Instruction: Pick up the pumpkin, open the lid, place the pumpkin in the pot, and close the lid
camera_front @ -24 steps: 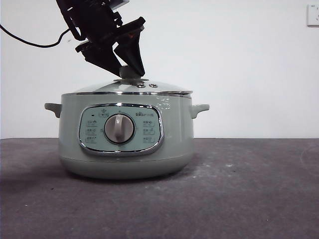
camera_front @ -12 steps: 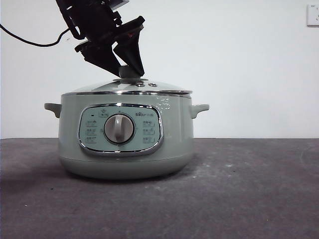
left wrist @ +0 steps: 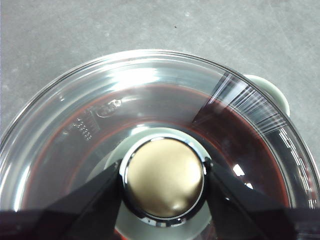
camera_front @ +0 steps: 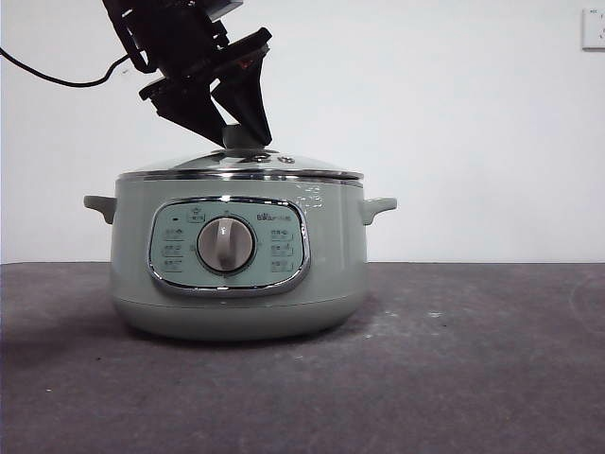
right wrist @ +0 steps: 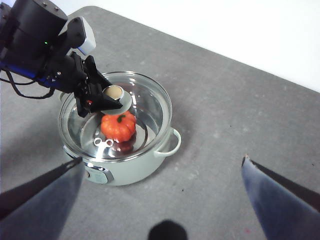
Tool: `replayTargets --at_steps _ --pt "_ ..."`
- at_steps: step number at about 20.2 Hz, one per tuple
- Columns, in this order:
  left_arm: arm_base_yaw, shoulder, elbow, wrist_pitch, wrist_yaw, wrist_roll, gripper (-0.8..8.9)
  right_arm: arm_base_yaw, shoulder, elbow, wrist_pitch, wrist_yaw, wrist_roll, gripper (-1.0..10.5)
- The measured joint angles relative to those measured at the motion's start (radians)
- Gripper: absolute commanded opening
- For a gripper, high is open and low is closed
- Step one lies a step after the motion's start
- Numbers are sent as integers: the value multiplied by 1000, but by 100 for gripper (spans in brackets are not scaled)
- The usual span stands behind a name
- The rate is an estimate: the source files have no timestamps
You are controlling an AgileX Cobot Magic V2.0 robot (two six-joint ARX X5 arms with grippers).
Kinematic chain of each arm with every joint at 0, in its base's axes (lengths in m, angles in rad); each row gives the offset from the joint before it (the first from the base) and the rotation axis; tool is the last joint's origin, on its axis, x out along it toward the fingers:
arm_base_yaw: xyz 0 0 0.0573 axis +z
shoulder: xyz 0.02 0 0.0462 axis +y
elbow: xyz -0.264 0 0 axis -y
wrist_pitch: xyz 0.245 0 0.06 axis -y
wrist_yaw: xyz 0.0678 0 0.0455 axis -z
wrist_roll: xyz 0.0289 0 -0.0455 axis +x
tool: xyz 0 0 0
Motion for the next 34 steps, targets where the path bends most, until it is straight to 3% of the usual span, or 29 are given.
replayTargets --at_steps 1,3,4,9,13,16,18,20,21,22,24,26,34 --pt "0 0 0 -2 0 0 141 0 0 0 -11 0 0 626" --pt "0 0 0 -1 0 0 530 0 0 0 -30 0 0 626" --pt "0 0 0 -3 0 0 623 0 0 0 -41 0 0 626" --pt "-3 -14 2 -57 14 23 629 0 0 0 -98 -2 0 626" --pt "-3 -40 -2 -122 11 25 629 0 0 0 -119 -116 5 626" --pt "-3 -107 -11 -225 12 24 628 0 0 0 -153 -134 8 626" --pt "-3 -188 -12 -305 18 24 625 0 0 0 -156 -179 9 615" --pt "-3 -274 -12 -390 21 24 612 0 2 0 -156 -268 11 496" --pt "-3 -314 -12 -427 30 24 527 0 2 0 -157 -310 11 444" --pt "-3 -352 -12 -462 43 24 382 0 3 0 -157 -336 12 388" --pt "-3 -430 -12 -514 89 24 10 0 4 0 -157 -364 13 212" --pt "-3 -502 -12 -546 118 21 -6 1 4 0 -157 -368 14 -22" --pt "-3 -602 -12 -573 124 15 -4 1 4 0 -157 -364 23 1"
